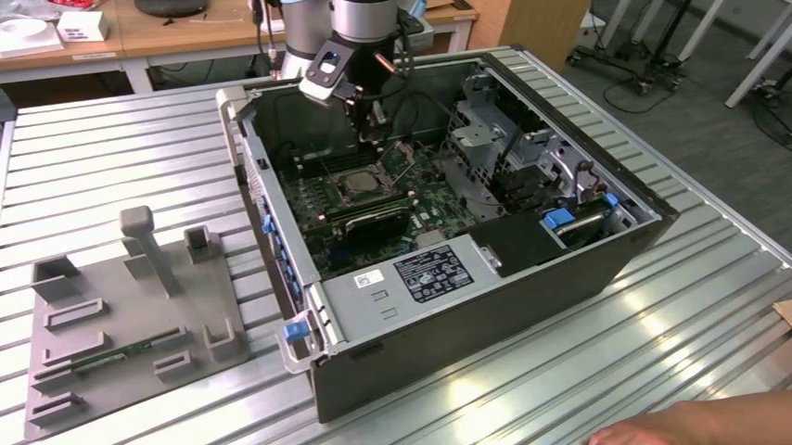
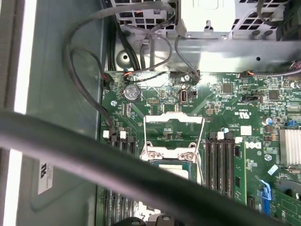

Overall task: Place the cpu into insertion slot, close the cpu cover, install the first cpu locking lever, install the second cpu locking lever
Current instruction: 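Close the cpu cover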

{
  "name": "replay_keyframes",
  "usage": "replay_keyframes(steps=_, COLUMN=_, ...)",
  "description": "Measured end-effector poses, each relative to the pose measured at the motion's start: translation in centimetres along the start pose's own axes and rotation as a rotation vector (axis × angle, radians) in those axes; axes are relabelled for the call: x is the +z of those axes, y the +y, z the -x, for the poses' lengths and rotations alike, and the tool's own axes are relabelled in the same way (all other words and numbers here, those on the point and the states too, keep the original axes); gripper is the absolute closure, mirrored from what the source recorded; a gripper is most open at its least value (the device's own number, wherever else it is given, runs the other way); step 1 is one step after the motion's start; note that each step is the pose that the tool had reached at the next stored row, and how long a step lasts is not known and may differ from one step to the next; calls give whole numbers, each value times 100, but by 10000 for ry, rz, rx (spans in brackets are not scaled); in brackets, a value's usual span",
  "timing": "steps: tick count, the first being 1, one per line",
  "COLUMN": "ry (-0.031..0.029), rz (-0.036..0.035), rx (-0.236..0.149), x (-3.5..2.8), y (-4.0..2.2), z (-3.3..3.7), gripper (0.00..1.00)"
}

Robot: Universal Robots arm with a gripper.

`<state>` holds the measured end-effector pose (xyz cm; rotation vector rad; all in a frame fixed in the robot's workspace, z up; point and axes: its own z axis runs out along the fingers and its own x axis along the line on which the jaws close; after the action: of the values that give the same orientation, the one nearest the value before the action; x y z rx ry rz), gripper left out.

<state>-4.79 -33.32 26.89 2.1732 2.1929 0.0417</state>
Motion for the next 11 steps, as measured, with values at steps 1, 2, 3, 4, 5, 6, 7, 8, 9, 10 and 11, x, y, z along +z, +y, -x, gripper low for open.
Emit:
replay_keyframes(steps=1, ry=-1, rz=0, rx=0, x=-15, y=1, z=0, gripper=90)
replay_keyframes(steps=2, ry=0, rz=-1, rx=0, x=-28, y=2, z=1, gripper=90)
replay_keyframes(steps=3, ry=0, rz=0, rx=0, x=-42, y=3, z=1, gripper=90)
replay_keyframes(steps=4, ry=1, rz=1, rx=0, x=-57, y=3, z=1, gripper=90)
replay_keyframes(steps=5, ry=1, rz=0, rx=0, x=-70, y=4, z=1, gripper=90)
replay_keyframes(steps=6, ry=0, rz=0, rx=-1, x=-78, y=5, z=1, gripper=90)
replay_keyframes(steps=7, ry=1, rz=1, rx=0, x=-79, y=5, z=1, gripper=90)
replay_keyframes(steps=8, ry=2, rz=1, rx=0, x=-79, y=5, z=1, gripper=90)
replay_keyframes(steps=9, ry=2, rz=1, rx=-1, x=-79, y=5, z=1, gripper=90)
replay_keyframes(steps=10, ry=1, rz=1, rx=0, x=-79, y=5, z=1, gripper=90)
replay_keyframes(steps=11, ry=1, rz=0, rx=0, x=-80, y=5, z=2, gripper=90)
